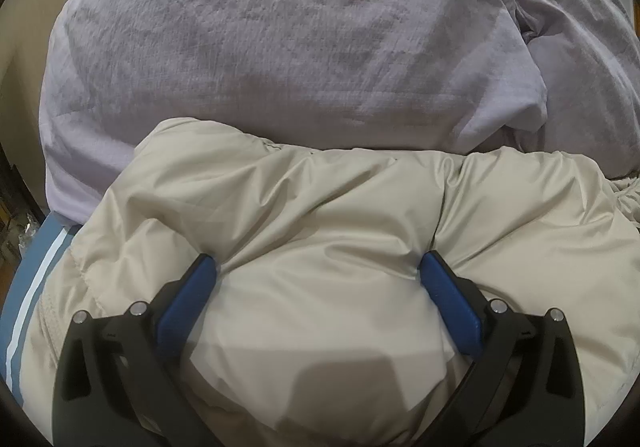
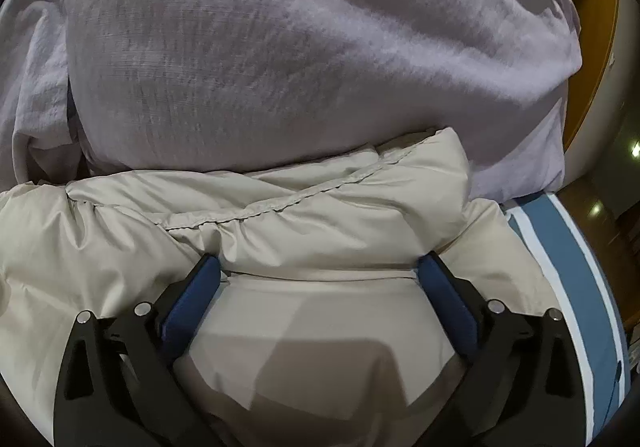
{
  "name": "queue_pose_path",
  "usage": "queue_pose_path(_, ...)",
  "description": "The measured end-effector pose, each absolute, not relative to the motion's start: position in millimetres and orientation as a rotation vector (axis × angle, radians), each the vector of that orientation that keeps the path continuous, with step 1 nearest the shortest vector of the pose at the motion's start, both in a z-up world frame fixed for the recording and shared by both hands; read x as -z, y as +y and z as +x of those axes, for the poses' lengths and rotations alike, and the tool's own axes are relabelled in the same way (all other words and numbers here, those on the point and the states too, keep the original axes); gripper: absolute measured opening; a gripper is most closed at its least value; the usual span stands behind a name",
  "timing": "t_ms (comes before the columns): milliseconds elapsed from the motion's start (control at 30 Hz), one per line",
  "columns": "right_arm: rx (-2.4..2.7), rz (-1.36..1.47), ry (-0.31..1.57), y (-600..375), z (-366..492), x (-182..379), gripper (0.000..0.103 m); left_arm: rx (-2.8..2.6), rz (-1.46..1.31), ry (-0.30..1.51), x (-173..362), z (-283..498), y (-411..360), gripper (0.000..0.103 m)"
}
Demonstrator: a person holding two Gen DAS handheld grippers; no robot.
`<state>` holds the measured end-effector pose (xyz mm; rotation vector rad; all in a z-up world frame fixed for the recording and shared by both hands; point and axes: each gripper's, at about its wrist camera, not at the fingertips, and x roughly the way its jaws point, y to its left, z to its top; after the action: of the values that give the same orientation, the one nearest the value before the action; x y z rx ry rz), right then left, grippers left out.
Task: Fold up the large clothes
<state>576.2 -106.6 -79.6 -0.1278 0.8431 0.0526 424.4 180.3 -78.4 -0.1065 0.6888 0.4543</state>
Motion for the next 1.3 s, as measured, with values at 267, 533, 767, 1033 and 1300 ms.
queue_pose_path(267, -0.039, -0.138, 0.855, -112, 576, 87, 0.102, -0.454, -0.108, 0.690, 79, 426, 180, 0.101)
queue_pose_path(533, -0.034, -0.147, 0.857, -91, 566, 81, 0.102, -0.456, -0.108, 0.690, 78, 426, 180, 0.101)
queue_pose_path(767, -0.034, -0.148, 0.857, -81, 561, 77, 0.102, -0.457, -0.108, 0.690, 78, 426, 180, 0.101)
queue_pose_path(1033, -0.035, -0.148, 0.858, -85, 564, 79, 0.102, -0.457, -0.109, 0.691, 78, 427, 180, 0.101)
queue_pose_path(1300, -0.035, -0.148, 0.860, -88, 565, 80, 0.102, -0.457, -0.110, 0.691, 78, 426, 180, 0.101)
